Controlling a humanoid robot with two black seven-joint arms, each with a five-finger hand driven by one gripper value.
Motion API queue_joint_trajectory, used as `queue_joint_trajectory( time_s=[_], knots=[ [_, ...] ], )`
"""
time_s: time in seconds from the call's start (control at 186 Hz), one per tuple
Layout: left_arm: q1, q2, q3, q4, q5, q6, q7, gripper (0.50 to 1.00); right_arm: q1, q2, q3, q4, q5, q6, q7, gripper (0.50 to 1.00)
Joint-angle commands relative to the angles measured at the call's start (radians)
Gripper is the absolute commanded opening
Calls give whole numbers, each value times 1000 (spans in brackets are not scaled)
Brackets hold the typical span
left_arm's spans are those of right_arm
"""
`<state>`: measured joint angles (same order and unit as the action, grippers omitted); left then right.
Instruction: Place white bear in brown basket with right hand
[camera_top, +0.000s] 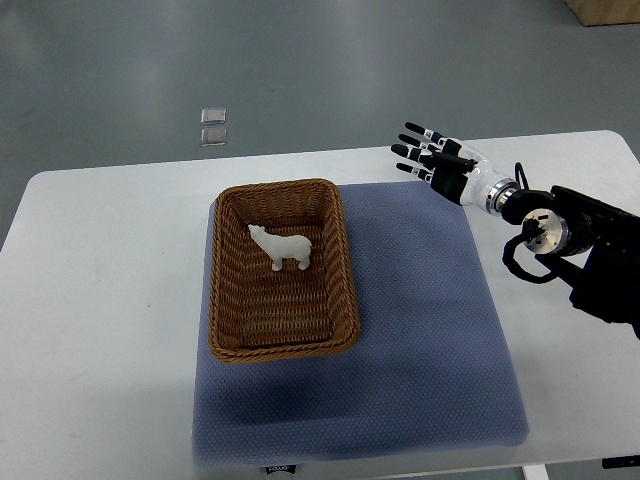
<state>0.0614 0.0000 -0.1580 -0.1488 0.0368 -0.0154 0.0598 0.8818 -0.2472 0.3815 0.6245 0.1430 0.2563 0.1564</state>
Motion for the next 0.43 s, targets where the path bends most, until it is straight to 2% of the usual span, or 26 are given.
queue_joint_trajectory(
  time_s=[0.0, 0.424],
  knots=[
    [0, 0, 0, 0, 0, 0, 0, 1000, -15, 2, 45, -5, -9, -2, 3, 924],
    [0, 0, 0, 0, 0, 0, 0, 1000, -38, 0, 54, -6, -19, 8, 11, 928]
  ],
)
